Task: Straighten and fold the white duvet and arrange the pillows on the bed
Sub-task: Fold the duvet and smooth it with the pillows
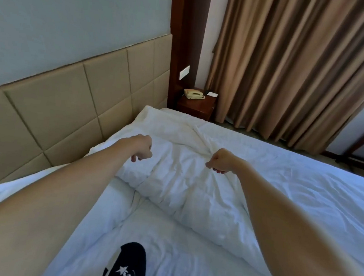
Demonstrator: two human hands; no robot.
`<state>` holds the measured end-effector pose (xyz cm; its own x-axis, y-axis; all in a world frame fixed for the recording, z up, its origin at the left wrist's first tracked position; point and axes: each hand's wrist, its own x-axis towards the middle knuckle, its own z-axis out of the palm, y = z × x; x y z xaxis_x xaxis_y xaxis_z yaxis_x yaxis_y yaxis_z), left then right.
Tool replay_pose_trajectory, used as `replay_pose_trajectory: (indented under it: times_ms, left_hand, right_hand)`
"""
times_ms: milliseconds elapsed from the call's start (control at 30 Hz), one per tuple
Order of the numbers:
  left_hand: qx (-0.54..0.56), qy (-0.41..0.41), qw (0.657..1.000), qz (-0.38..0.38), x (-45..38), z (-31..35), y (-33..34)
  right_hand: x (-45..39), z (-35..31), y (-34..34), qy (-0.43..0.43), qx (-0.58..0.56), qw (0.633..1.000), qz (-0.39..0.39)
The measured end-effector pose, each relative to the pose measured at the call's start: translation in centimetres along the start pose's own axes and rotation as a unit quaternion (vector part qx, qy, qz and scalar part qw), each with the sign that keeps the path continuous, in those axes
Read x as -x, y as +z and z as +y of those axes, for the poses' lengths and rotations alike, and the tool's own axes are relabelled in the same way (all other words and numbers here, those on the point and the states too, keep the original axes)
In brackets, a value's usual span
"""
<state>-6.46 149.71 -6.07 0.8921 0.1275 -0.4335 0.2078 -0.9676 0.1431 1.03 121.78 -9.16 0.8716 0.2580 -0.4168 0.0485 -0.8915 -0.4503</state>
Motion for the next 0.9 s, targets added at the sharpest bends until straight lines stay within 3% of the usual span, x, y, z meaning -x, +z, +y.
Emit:
replay_pose_trajectory:
  times_ms: [167,433,567,900]
  left_hand:
    - [0.026,-0.029,0.999,0.024,5.7,-1.0,4.2]
    - [0.058,-0.049,0.997,-0.031,13.6,-0.8,9.4]
    - [0.063,-0.050,0.996,-0.022,18.0,-0.2,11.2]
    - [0.068,0.014,0.998,-0.014,29.6,7.7,21.8]
  right_hand:
    - [4.6,-0.2,3.5,-0.040,0.051,0.998,-0.027]
    - [12.2,1.5,5.8,-0.033,0.053,0.997,-0.040]
    - [16.6,3.0,7.8,-0.037,0.034,0.998,-0.036]
    - [30.6,13.9,13.8,-0.018,0.026,0.999,-0.030]
